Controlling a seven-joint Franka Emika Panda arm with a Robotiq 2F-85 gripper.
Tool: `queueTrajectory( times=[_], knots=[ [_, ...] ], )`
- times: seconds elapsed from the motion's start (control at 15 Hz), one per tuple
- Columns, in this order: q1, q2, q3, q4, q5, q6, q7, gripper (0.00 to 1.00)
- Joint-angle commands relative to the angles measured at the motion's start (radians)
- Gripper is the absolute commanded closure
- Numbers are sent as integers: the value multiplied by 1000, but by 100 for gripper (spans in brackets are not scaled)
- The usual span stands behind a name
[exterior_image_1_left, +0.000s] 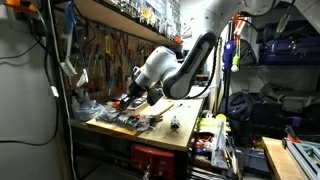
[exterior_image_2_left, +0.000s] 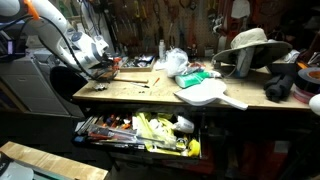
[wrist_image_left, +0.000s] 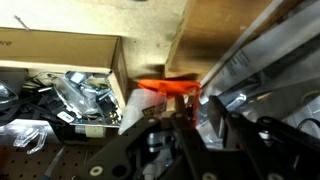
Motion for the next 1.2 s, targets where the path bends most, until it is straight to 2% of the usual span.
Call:
queueTrajectory(
  times=[0.0,0.2,0.33,0.4,0.47,0.53,0.6,0.67,0.8,1.13],
  knots=[
    [-36,-37,38,-14,0,-14,-3,38],
    [-43,-108,48,-53,19,-41,32,14],
    [-50,-165,53,-86,43,-98,76,0],
    [6,-208,6,-129,213,-135,-26,0],
    [18,-245,-15,-149,265,-182,-37,0],
    [2,-269,-23,-146,172,-231,78,0],
    [11,-300,-45,-163,187,-273,82,0],
    [-13,-332,-28,-180,195,-335,82,0],
    [-20,-386,-49,-197,195,-435,121,0],
    [-27,-483,-117,-204,156,-674,252,0]
  ],
)
